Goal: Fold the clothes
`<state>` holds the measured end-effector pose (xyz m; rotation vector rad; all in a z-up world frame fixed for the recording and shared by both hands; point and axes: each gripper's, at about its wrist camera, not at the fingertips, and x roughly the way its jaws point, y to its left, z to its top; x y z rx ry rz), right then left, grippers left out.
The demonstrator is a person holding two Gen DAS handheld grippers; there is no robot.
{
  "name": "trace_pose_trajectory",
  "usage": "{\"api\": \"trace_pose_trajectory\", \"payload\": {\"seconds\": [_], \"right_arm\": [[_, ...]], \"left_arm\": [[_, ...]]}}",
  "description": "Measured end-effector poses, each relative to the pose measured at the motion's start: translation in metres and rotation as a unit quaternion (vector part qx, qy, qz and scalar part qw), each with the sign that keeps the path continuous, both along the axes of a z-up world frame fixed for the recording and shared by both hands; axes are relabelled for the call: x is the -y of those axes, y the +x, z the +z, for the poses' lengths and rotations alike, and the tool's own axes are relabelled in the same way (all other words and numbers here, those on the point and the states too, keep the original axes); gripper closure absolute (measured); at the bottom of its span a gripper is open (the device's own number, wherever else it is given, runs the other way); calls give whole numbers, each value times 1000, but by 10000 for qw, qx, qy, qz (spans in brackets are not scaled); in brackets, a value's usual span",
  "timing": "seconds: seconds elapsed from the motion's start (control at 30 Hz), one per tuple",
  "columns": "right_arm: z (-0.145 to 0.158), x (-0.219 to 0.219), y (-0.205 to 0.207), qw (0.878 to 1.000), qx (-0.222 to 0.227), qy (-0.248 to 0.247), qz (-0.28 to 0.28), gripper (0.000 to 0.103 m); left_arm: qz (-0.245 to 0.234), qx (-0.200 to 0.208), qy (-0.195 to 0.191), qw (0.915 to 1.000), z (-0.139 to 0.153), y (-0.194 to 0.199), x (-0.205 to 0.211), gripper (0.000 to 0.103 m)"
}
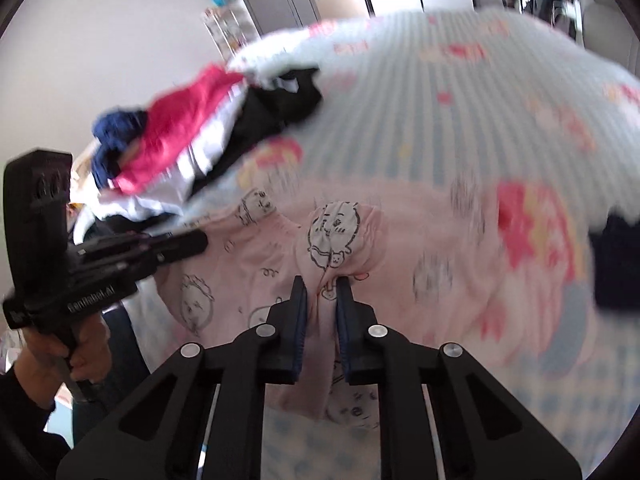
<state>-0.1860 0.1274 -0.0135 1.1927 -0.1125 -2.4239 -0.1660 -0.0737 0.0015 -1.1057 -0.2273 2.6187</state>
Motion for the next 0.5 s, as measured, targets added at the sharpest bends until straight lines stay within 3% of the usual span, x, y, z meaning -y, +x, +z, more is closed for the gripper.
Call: {"api": "trace_pose_trajectory", "payload": {"seconds": [0.13, 0.17, 0.2, 0.23, 0.3, 0.33, 0.37, 0.4, 0.43, 0.5], "right_arm": [[20, -1, -39, 9993, -337, 140, -94, 88], [19, -2, -51, 9989, -355, 245, -198, 83], [9, -6, -69, 9978, -346, 398, -390, 66], [-3, -12, -82, 9974, -207, 476, -509, 51], [-38, -24, -105, 9945, 587, 495, -710, 51], [-55, -31, -116, 9907, 973, 495, -811, 51], [-60, -39, -114, 9889, 1111, 314, -940, 51], [-60, -52, -103, 9893, 1033, 15, -1034, 42], [-58, -62, -93, 9896, 954, -144, -1070, 28], [-58, -80, -67, 9880, 877, -270, -1242, 11]], "left_arm": [[191, 44, 82, 9998, -9, -47, 7, 95], [297, 186, 124, 9993, -20, -61, 10, 88], [437, 520, 110, 9976, -39, -77, 12, 80], [572, 948, 58, 9938, -59, -90, 15, 58], [757, 1622, 170, 9837, -87, -103, 22, 54], [795, 1586, 341, 9835, -86, -97, 26, 54], [845, 1487, 481, 9841, -83, -88, 30, 47], [941, 1286, 535, 9858, -76, -75, 35, 39], [1076, 1166, 589, 9856, -71, -63, 40, 23], [1325, 1070, 866, 9816, -70, -40, 51, 18]]}}
